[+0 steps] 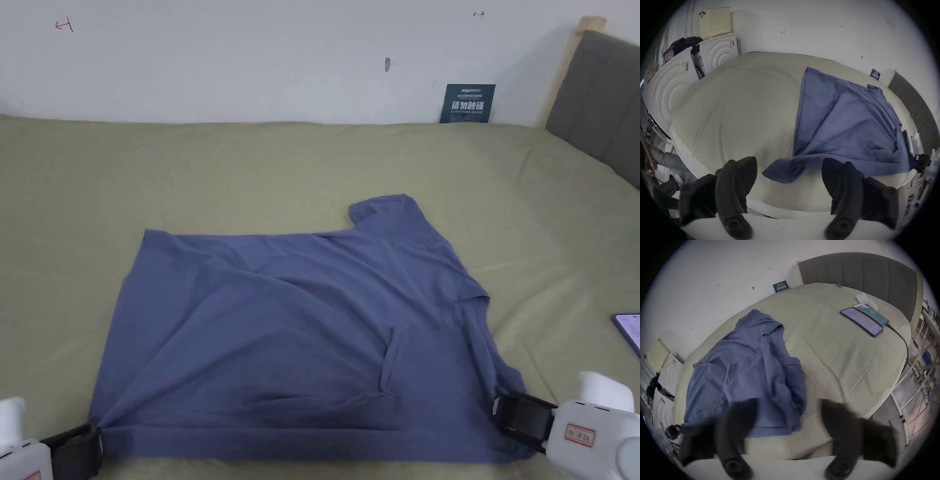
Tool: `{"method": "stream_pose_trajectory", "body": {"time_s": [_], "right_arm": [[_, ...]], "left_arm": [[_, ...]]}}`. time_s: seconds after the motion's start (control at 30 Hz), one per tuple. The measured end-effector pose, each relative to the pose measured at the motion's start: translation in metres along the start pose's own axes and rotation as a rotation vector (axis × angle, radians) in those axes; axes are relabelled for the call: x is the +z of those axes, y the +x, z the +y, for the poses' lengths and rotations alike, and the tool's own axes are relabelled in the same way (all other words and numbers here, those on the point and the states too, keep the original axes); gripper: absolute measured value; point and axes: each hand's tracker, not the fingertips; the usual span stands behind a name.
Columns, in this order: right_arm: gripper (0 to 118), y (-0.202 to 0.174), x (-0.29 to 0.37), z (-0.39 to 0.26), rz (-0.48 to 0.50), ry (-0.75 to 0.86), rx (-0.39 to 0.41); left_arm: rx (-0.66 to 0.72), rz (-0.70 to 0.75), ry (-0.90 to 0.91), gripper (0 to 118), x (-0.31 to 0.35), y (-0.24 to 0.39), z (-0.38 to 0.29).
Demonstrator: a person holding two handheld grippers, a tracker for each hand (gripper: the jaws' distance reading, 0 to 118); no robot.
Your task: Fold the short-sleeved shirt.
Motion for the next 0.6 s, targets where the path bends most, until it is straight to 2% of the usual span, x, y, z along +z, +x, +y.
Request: {"method": "stream_pose_trajectory", "body": {"time_s": [0.13, 0.17, 0.2, 0.23, 0.27, 0.3, 0.33, 0.43, 0.53, 0.57, 0.6], "right_arm": [[89, -0.002, 0.032, -0.004, 0.003, 0.047, 0.042], [83, -0.003, 0.039, -0.006, 0.029, 0.069, 0.078], [71, -0.005, 0.044, -0.009, 0.035, 0.069, 0.103], [54, -0.008, 0.048, -0.014, 0.013, 0.065, 0.132], [19, -0.011, 0.049, -0.018, -0.008, 0.07, 0.18], [0, -0.015, 0.046, -0.021, -0.036, 0.062, 0.195], [0, -0.017, 0.046, -0.025, -0.045, 0.062, 0.183], [0, -0.019, 0.035, -0.038, 0.02, 0.001, 0.163], [0, -0.027, 0.033, -0.043, 0.008, -0.002, 0.186], [0, -0.028, 0.033, -0.043, 0.008, -0.004, 0.197], [0, -0.028, 0.033, -0.043, 0.013, -0.008, 0.2]], "left_arm": [[-0.021, -0.024, 0.008, 89, 0.027, 0.0, -0.009], [-0.035, -0.017, 0.009, 86, 0.034, 0.003, -0.01], [-0.042, -0.014, 0.01, 81, 0.039, 0.006, -0.01], [-0.058, -0.01, 0.014, 64, 0.043, 0.009, -0.01], [-0.081, 0.015, 0.018, 24, 0.045, 0.013, -0.012], [-0.093, 0.044, 0.02, 5, 0.046, 0.016, -0.015], [-0.103, 0.048, 0.025, 4, 0.046, 0.018, -0.018], [-0.078, -0.001, -0.021, 0, 0.037, 0.022, -0.022], [-0.067, 0.033, -0.023, 2, 0.03, 0.026, -0.018], [-0.072, 0.086, -0.013, 22, 0.027, 0.026, -0.015], [-0.081, 0.109, 0.008, 56, 0.027, 0.027, -0.012]]}}
